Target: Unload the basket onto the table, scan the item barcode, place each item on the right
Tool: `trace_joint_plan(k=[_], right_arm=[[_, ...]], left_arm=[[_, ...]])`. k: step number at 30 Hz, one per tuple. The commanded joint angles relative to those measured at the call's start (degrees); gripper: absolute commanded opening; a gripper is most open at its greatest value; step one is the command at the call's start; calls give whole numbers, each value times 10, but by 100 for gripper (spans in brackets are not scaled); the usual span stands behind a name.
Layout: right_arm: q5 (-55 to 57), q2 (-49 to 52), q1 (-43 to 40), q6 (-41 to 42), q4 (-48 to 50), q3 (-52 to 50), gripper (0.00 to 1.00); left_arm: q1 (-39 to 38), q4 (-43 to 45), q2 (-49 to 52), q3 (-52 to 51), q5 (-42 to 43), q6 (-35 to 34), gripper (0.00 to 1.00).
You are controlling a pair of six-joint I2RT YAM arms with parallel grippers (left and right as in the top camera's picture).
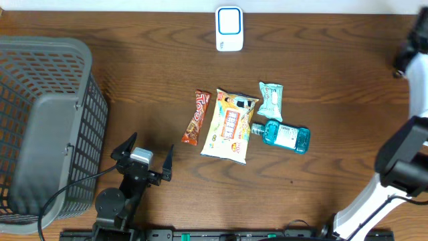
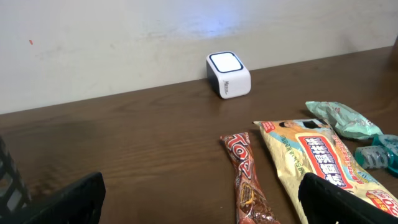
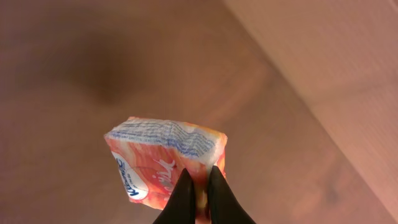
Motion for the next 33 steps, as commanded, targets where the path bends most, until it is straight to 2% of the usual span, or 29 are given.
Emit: trace_joint_plan(k=[1,7,12,16,17,18,19,20,21,27,33], right_arm=[[47,18,-70,52,-2,-25,1],[11,22,-143,52,-1,-43,1],[-5,22,-169,48,-10,-43,3],[6,15,-174,21,-11,-43,28],[5,10,-174,21,-11,-43,38],[2,4,-173,21,-11,-43,59],[1,-5,-171,21,-10,-43,71],[0,-14,-169,21,-10,-43,88],[-5,-24,-166,21,-9,-42,99],[-129,-122,-141,59,-10,-41,99],[-447,-203,-98,144,-47,-41,99]], left_arm=[[-2,-17,-1,-11,1,5,99],[-2,-17,-1,-11,1,5,99],[-2,-17,-1,-11,1,5,99],[-2,-17,-1,-11,1,5,99],[-2,-17,-1,-11,1,5,99],[-2,-17,-1,-11,1,5,99],[-2,-17,-1,-11,1,5,99],[-2,-17,-1,-11,1,5,99],[-2,-17,-1,-11,1,5,99],[-2,-17,-1,-11,1,5,99],[-2,-17,-1,-11,1,5,99]])
